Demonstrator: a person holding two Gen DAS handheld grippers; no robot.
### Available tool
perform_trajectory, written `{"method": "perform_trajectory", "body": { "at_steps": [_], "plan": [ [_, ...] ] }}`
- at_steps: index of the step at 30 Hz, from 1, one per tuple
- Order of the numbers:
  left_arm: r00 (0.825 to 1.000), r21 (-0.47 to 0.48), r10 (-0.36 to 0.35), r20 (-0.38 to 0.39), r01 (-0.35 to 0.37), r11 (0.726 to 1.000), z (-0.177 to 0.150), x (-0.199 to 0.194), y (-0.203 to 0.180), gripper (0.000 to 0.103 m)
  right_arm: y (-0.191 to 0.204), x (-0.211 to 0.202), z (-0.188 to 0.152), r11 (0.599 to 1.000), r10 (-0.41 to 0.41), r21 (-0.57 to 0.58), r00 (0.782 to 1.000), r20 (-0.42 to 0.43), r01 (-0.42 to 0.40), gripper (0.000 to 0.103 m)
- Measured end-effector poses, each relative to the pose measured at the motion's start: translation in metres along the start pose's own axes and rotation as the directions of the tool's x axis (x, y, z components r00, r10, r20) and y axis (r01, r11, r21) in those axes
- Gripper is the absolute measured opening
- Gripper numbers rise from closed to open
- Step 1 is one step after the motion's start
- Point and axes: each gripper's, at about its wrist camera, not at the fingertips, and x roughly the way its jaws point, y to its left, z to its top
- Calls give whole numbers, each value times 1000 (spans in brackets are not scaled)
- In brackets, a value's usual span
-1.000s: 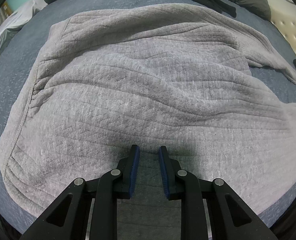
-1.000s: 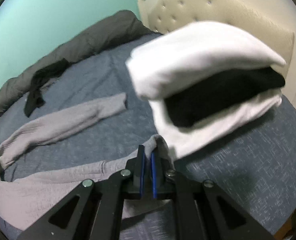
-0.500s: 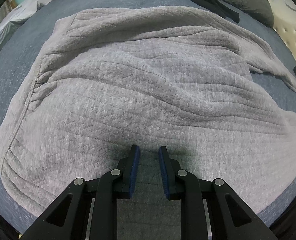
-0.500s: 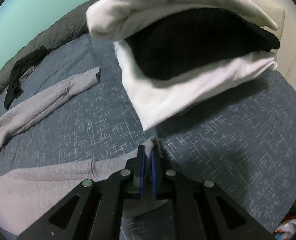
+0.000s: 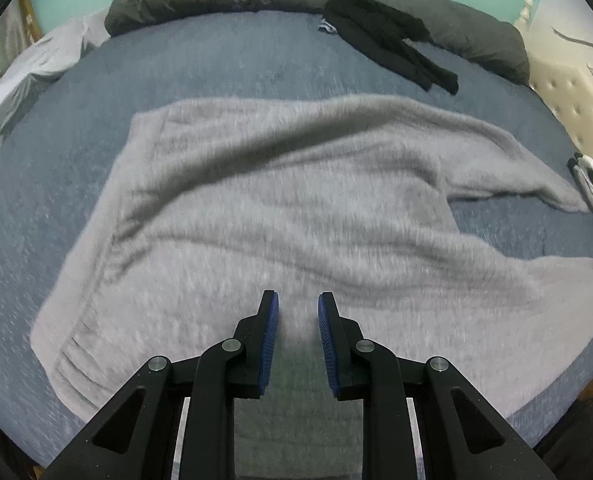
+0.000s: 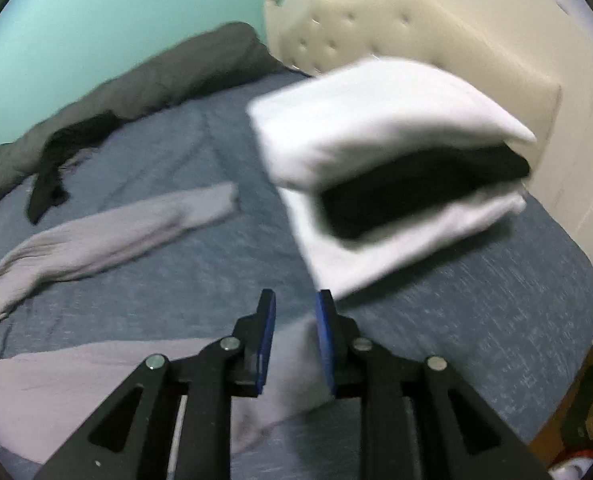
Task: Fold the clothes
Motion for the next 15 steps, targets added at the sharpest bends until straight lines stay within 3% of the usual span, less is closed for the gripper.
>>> {"method": "perform_trajectory", "body": {
  "at_steps": [1, 3, 9, 15],
  "plan": [
    [1000, 0, 2, 3, -2, 1000, -15, -15, -1, 23, 8, -4, 2, 1000, 25, -12, 1000, 10, -25, 27],
    [1000, 2, 0, 7, 0, 1000, -10, -15, 2, 23, 42, 14, 9, 995, 87, -40, 996, -2, -87, 34],
    [998, 28, -49, 36, 48, 998, 7, -18, -34, 23, 128, 53, 22, 961, 244, -110, 965, -99, -254, 43],
    [994, 133, -107, 30, 102, 986, 37, 4, -84, 24, 223, 102, 17, 911, 278, -253, 938, -209, -326, 50]
  ]
}}
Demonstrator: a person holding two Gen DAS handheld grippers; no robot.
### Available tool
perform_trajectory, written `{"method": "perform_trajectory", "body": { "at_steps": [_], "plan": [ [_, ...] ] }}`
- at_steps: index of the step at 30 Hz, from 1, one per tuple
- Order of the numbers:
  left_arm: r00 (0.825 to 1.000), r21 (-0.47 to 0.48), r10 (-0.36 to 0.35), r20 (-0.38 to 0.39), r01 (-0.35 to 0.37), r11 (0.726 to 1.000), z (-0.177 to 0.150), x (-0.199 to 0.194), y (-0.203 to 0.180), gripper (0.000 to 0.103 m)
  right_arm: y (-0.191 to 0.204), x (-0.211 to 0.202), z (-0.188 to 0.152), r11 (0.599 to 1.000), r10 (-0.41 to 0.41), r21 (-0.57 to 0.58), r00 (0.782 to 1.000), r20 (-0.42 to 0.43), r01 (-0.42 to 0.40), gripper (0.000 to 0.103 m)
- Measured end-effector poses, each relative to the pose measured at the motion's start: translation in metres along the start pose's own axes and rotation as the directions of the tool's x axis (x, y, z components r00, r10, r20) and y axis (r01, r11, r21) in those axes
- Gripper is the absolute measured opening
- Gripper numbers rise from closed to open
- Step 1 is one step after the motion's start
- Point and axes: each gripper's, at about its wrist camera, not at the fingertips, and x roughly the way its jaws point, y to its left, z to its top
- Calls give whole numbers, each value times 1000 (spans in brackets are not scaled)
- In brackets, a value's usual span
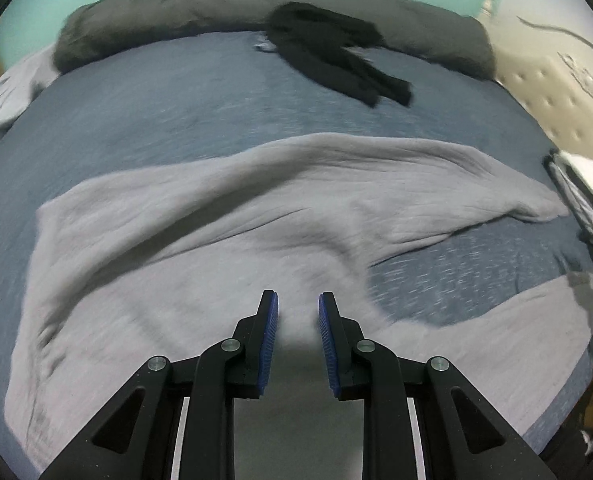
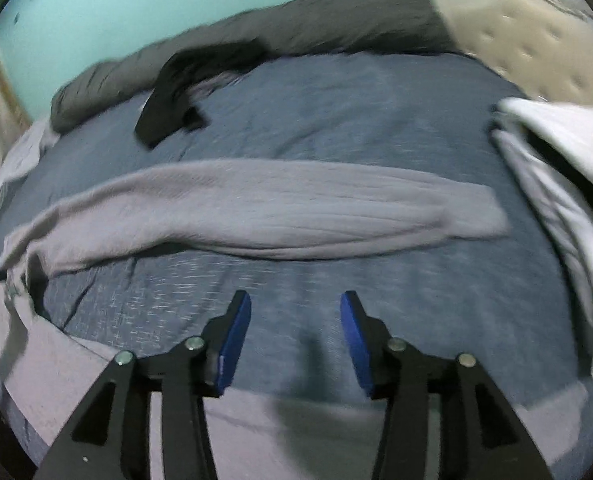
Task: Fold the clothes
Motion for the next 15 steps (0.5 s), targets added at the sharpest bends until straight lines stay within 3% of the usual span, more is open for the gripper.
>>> {"method": "perform_trajectory", "body": {
  "at_steps": [3, 6, 15],
  "plan": [
    [1000, 78, -12, -16, 13, 997, 15, 18, -29, 37, 21, 28, 11, 998, 5, -55, 999, -42, -8, 52],
    [999, 160, -17, -41, 23, 987, 31, 40, -53, 38, 30, 52, 21, 995, -17, -99, 998, -67, 10, 53],
    [993, 282, 70, -100, -39, 959, 39, 84, -69, 38, 44, 94, 35, 955, -111, -287, 990, -87, 81, 54]
  ]
}}
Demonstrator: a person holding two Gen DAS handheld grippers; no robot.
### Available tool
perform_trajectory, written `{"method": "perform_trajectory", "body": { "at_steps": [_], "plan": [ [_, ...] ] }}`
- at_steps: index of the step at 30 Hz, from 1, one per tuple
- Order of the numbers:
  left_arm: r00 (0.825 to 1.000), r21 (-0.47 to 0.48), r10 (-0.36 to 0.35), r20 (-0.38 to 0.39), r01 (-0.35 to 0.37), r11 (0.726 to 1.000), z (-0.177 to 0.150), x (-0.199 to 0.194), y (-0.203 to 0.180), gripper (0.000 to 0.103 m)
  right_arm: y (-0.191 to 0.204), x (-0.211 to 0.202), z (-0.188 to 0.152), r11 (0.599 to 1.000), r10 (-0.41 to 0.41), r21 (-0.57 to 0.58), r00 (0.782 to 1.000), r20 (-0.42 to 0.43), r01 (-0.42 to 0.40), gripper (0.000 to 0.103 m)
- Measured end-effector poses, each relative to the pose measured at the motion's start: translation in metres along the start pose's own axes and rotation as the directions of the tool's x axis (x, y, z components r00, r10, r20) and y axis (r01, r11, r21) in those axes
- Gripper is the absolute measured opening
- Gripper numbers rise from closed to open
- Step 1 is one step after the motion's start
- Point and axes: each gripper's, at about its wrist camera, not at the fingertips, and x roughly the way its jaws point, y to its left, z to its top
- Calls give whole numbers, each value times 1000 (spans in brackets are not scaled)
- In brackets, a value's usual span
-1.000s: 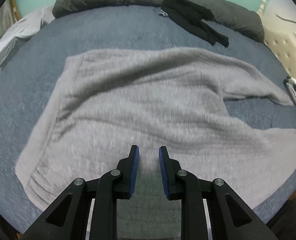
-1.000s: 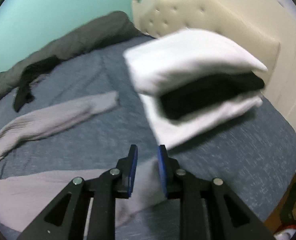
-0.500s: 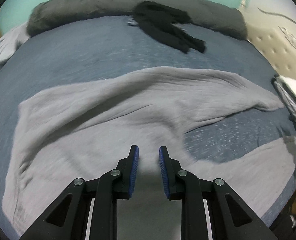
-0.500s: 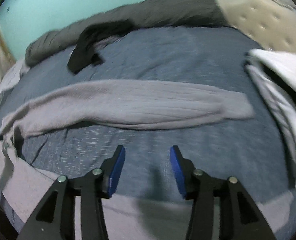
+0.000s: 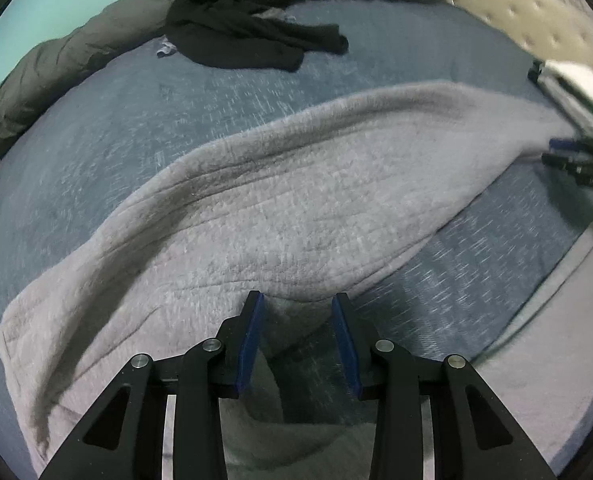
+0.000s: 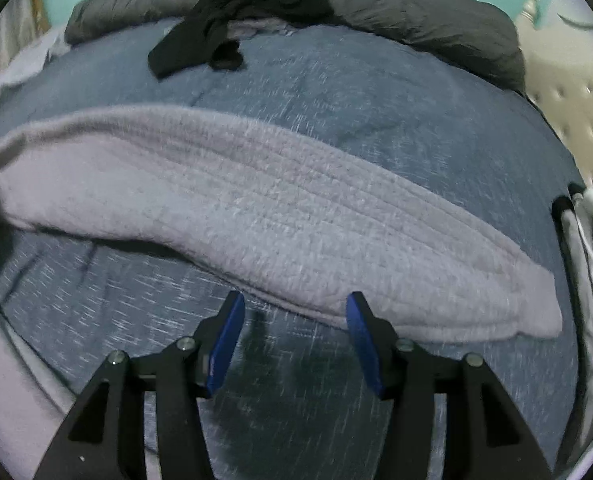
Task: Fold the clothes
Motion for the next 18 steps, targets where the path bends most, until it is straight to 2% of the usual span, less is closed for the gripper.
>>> {"method": "perform_trajectory", "body": {
  "at_steps": [5, 8, 11, 14, 18],
  "plan": [
    [1000, 33, 21, -22, -20, 999, -1, 15, 0, 36, 8, 18, 3, 993, -54, -107, 998, -15, 52, 53],
    [999, 53, 29, -31, -27, 998, -3, 18, 1, 23, 7, 20, 3, 989, -64, -137, 998, -15, 62, 27],
    [999, 79, 27, -29, -25, 997, -4, 15, 1, 9, -3, 14, 5, 990, -45, -135, 999, -7, 43, 12],
    [1000, 104, 16, -19, -14, 995, -4, 5, 3, 6, -14, -1, 9, 989, -8, -148, 1000, 6, 9, 7],
    [1000, 100, -9, 11, 8, 995, -6, -18, 13, 6, -24, -23, 14, 983, 23, -182, 999, 39, -16, 6]
  ]
}}
